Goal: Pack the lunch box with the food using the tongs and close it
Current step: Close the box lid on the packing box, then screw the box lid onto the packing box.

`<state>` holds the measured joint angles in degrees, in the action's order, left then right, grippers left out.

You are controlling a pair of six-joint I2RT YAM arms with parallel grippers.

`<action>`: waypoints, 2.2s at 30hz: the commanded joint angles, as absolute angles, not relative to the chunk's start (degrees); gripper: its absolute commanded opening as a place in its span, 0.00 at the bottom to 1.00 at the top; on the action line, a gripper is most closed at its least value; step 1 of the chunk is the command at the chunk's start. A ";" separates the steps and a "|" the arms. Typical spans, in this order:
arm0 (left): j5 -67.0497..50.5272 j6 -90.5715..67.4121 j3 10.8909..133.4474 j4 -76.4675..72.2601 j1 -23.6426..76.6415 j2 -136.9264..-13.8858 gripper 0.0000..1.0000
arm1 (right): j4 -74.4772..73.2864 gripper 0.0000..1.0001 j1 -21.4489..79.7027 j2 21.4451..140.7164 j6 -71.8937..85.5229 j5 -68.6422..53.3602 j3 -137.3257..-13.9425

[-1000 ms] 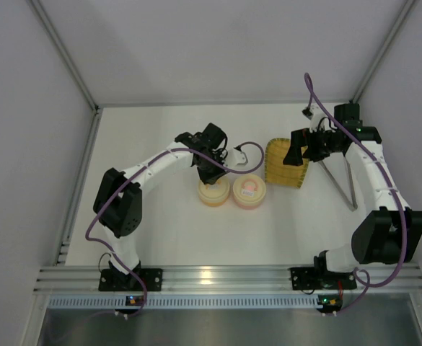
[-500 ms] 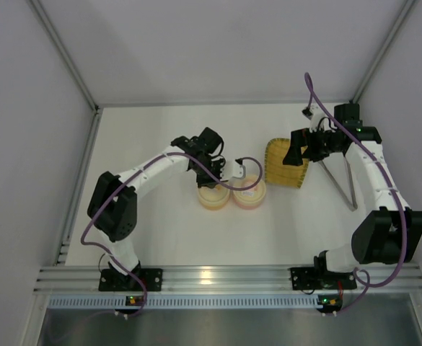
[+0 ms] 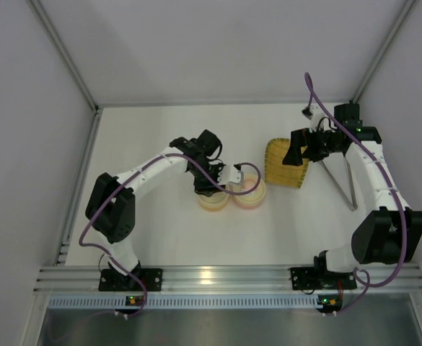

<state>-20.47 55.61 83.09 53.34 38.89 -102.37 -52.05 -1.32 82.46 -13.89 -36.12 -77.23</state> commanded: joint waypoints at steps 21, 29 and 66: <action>-1.74 -19.67 95.10 63.01 38.76 -103.71 0.81 | -51.24 0.99 -2.20 80.86 -14.68 -37.27 -77.87; -6.57 -25.05 98.61 63.02 37.53 -108.71 0.82 | -51.50 0.99 -2.20 80.86 -14.85 -36.48 -77.87; -15.91 -26.54 93.87 63.02 33.31 -113.81 0.81 | -50.62 0.99 -2.20 81.56 -14.85 -36.30 -76.90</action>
<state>-17.30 -25.67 94.80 62.76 33.67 -114.83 -52.14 -1.32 82.46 -14.13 -35.64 -77.19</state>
